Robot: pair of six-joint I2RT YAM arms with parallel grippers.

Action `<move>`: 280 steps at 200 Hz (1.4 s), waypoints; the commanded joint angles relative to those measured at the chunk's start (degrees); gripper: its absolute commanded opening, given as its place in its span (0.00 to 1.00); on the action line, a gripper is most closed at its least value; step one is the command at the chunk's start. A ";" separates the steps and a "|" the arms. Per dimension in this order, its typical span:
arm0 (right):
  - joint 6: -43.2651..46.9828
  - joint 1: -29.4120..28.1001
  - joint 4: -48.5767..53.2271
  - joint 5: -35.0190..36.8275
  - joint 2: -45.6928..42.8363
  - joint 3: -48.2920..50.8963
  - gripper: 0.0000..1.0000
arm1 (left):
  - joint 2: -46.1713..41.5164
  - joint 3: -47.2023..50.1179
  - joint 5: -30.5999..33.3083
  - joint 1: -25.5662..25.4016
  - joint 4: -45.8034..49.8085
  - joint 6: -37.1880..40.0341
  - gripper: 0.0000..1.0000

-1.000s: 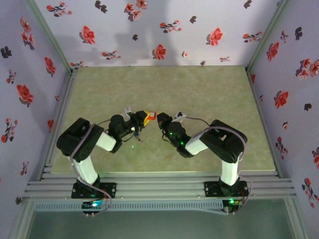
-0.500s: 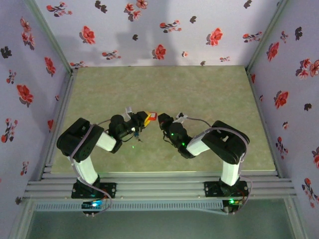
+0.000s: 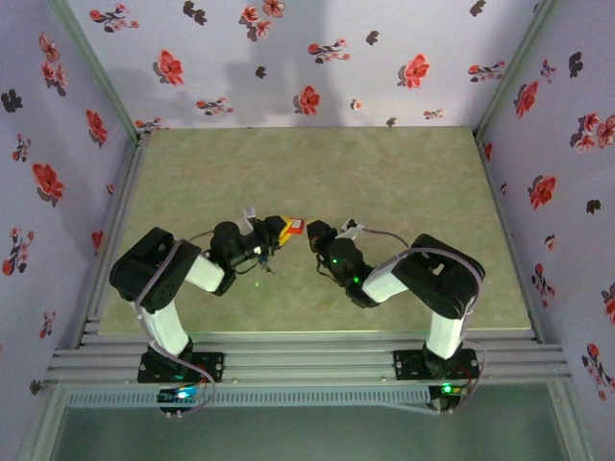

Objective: Lock with the key

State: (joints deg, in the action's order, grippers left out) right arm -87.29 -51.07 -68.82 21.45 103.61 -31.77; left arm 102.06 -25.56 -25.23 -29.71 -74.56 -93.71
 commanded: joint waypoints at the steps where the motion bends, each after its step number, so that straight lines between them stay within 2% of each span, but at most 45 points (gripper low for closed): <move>1: 0.90 1.83 2.11 9.75 -2.30 1.95 0.00 | -0.15 0.78 3.88 1.74 0.65 1.88 0.00; 280: 0.55 2.57 3.34 10.61 -4.82 3.82 0.00 | -0.03 1.13 4.12 2.20 0.65 1.69 0.00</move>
State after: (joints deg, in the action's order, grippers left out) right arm -87.24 -48.69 -66.35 28.01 100.18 -28.67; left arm 102.06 -24.95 -22.44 -27.86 -73.17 -93.67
